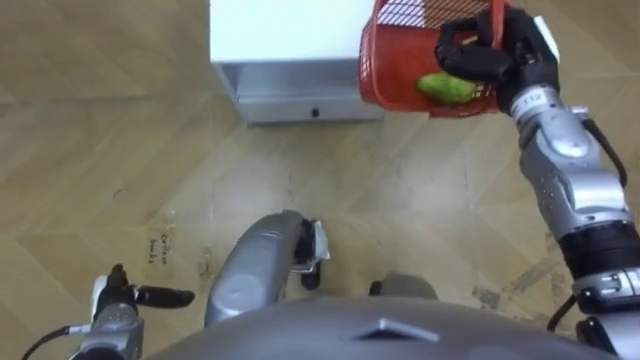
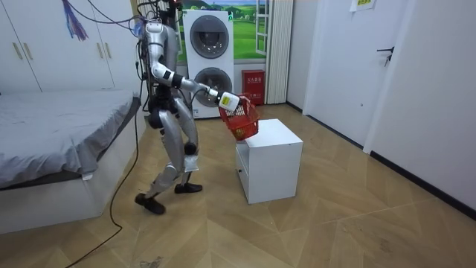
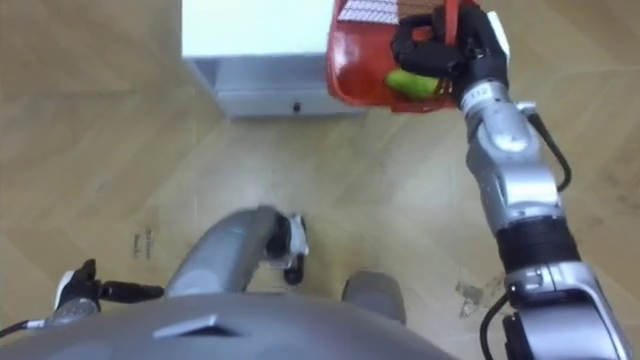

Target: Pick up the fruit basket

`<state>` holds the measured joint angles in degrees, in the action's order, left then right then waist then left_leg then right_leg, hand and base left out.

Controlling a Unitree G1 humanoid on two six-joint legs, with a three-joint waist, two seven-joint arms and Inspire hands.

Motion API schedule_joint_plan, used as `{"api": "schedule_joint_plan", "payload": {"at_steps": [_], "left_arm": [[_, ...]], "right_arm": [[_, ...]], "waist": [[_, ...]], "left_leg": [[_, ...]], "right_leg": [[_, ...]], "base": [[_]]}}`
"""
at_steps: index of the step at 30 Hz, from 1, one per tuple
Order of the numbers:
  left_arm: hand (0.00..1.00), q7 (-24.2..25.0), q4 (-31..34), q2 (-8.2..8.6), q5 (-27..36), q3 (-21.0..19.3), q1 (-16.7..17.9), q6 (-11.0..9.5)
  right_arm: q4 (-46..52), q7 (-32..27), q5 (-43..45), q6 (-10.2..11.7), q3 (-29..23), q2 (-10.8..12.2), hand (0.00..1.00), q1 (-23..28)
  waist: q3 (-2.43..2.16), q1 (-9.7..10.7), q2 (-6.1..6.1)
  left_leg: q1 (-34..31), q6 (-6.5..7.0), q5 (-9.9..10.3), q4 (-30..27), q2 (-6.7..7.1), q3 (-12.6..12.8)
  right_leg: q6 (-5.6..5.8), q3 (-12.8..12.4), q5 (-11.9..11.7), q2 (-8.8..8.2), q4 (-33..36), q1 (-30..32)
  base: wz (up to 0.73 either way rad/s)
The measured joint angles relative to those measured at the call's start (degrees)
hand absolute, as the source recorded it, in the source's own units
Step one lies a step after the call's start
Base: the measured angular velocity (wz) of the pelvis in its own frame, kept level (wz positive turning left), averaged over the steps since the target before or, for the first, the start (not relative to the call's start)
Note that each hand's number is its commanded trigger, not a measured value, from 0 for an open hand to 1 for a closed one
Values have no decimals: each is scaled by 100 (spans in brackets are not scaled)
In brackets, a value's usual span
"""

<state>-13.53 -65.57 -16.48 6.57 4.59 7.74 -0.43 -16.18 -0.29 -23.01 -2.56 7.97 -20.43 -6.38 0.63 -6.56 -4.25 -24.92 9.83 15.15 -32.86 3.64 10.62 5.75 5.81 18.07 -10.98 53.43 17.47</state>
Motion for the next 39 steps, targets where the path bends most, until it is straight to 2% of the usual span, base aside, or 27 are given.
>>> {"api": "schedule_joint_plan", "payload": {"at_steps": [1,2,3,4,5,7,9,12,18,21,24,27,31,35,37,39], "left_arm": [[0,-1,62,1,-1,-18,1,6],[0,-2,109,4,2,-20,7,20],[0,-4,195,22,1,-18,32,41],[0,-5,276,34,1,-19,50,68],[0,-8,471,60,-6,-22,103,165],[0,-19,691,82,-108,-163,102,262],[0,-75,730,139,-244,-304,136,281],[0,-105,725,231,-539,-433,260,317],[0,-93,627,310,-737,-462,336,511],[0,-28,586,388,-745,-507,359,547],[0,89,595,488,-840,-678,412,547],[0,179,619,503,-973,-679,503,603],[0,303,591,498,-1005,-676,527,680],[0,370,515,498,-1112,-674,532,699],[0,436,410,499,-1102,-673,508,728],[0,444,395,509,-1062,-658,517,752]], "right_arm": [[39,39,12,0,1,1,100,0],[84,38,13,-1,0,1,100,1],[166,33,16,-1,0,1,100,-2],[207,17,16,-1,0,1,100,-5],[326,-23,43,-2,0,-1,100,-5],[482,-28,41,-1,-1,4,100,-15],[576,-18,33,-8,-1,30,100,-13],[875,-19,84,-7,-1,53,100,-27],[1203,-37,284,-8,0,57,100,-41],[1275,-37,337,-8,0,57,100,-43],[1287,-19,326,-8,-1,56,100,-44],[1287,102,329,-14,-1,56,100,-47],[1293,316,334,-127,18,105,100,-45],[1273,409,285,-130,22,212,100,-56],[1260,424,294,-137,44,280,100,-42],[1226,451,339,-263,95,387,100,-41]], "waist": [[-5,-32,3],[-6,-29,1],[-16,-31,-32],[-18,-38,-38],[-46,-50,-44],[-50,-60,-42],[-49,-154,-41],[-48,-169,-43],[-36,-187,-57],[-10,-193,-39],[-3,-212,-49],[-6,-245,-55],[-8,-343,-63],[-4,-374,-79],[-4,-358,-84],[10,-331,-63]], "left_leg": [[232,-51,-45,208,-63,7],[324,-76,-67,290,-79,-2],[485,-116,-106,439,-81,-2],[544,-131,-115,481,-82,-2],[616,-182,-146,581,-99,-19],[752,-274,-304,892,-140,-132],[921,-336,-365,1074,-184,-137],[1128,-420,-438,1311,-189,-191],[1333,-550,-527,1438,-216,-347],[1454,-579,-545,1485,-214,-420],[1470,-610,-567,1539,-214,-459],[1467,-614,-569,1572,-227,-462],[1512,-614,-569,1563,-225,-462],[1552,-594,-553,1533,-186,-507],[1553,-554,-504,1519,-179,-463],[1582,-481,-446,1491,-113,-473]], "right_leg": [[-11,147,47,43,-678,-14],[-11,241,47,49,-1039,-59],[-28,374,-3,72,-1816,-209],[-67,413,-43,112,-2136,-291],[-121,539,-70,165,-2515,-477],[-202,688,-285,304,-2996,-729],[-250,722,-392,350,-3284,-941],[-298,844,-430,411,-3503,-1171],[-374,949,-473,515,-3814,-1497],[-394,1014,-483,541,-3896,-1656],[-402,1023,-486,556,-3904,-1666],[-418,1016,-495,578,-3896,-1664],[-425,1027,-499,561,-3887,-1700],[-411,1140,-488,500,-3799,-1728],[-352,1143,-423,430,-3490,-1616],[-280,1097,-349,224,-2608,-1280]], "base": [[-26],[-16],[-4],[-4],[0],[11],[2],[8],[13],[11],[4],[0],[0],[5],[-2],[7]]}}
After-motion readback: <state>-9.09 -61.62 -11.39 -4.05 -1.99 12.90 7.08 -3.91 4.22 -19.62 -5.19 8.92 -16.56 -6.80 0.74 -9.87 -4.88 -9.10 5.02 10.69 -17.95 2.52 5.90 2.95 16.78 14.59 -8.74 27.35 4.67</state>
